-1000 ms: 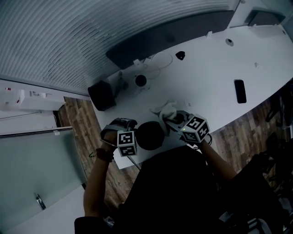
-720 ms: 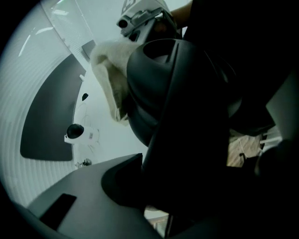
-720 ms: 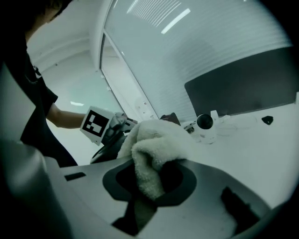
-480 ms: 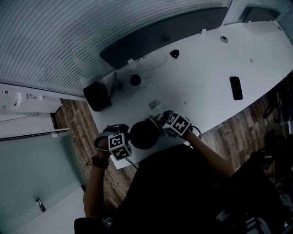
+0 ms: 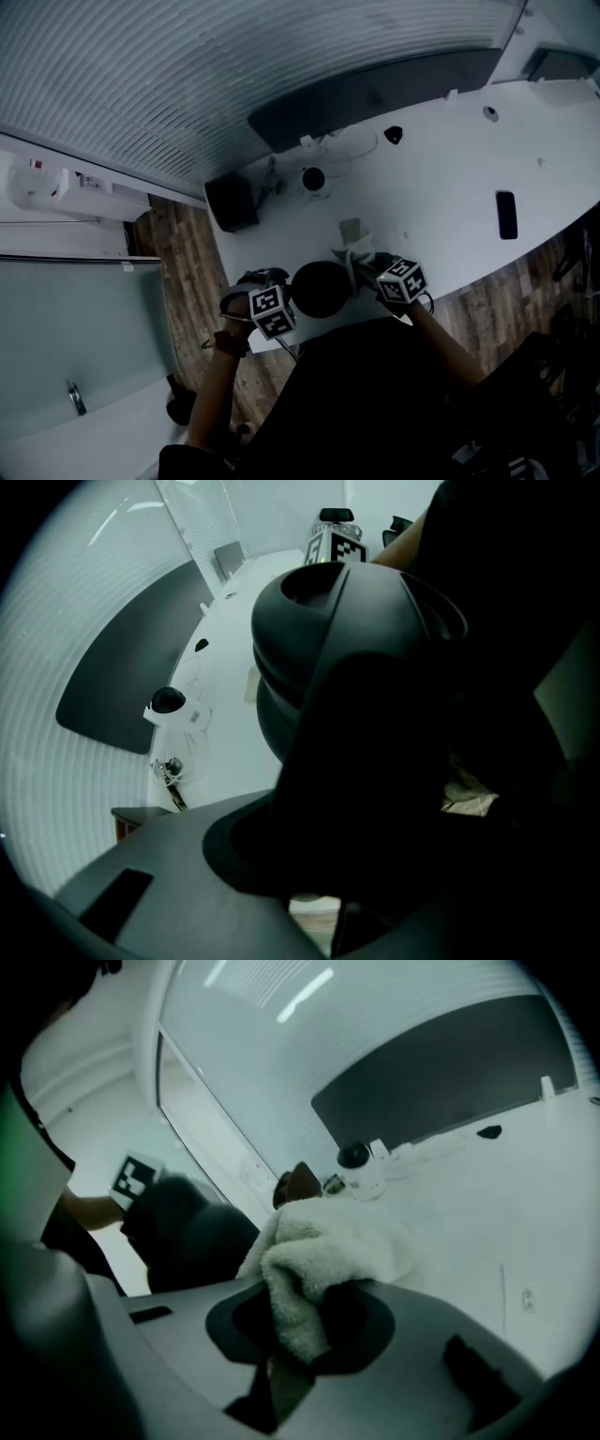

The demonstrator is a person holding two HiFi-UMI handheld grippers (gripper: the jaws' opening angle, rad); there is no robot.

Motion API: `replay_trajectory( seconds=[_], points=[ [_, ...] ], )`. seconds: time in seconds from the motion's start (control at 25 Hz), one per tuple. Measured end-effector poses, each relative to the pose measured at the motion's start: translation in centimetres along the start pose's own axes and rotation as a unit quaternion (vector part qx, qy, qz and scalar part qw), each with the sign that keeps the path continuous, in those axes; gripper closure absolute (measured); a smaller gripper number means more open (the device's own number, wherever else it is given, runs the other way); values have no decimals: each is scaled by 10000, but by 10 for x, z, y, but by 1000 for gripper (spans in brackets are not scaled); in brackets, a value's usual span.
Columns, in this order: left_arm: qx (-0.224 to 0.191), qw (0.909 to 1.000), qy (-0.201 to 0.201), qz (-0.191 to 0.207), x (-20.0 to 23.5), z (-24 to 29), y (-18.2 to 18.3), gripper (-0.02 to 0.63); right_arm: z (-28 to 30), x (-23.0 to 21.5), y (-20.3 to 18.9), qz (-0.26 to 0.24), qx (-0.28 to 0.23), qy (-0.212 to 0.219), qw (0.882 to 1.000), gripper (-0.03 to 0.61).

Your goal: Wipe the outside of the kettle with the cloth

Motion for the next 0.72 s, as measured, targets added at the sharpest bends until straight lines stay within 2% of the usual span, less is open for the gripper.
replay_trajectory(
  seconds=[0.12,0.2,0.32,0.4,0.56,0.72],
  points=[
    [-172,9998,-5,-143,1,4,3,506,-45,31,48,21,-906,793,9927,515],
    [-133,9998,8,-129,4,7,7,506,-64,53,66,-172,-1060,1174,9873,515],
    [-16,10000,-9,-86,5,5,4,508,-58,74,68,-990,-684,951,9882,515],
    [-29,9999,23,-149,7,1,-4,509,-44,80,66,-1281,-553,827,9868,515],
    [-60,9995,89,-291,11,-2,-12,509,-27,73,69,-1102,-526,821,9891,515],
    [-70,9996,-9,-259,8,3,-5,511,-16,46,50,-918,-176,418,9947,515]
  ],
)
Point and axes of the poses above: the fingertips, and each gripper's own axes: z forward along the fingers, x to its left, y out of its top, the point moved 2 cm from there along -z, backward along the fingers, and after that the axes turned 11 degrees about -y, right-handed, at the moved point
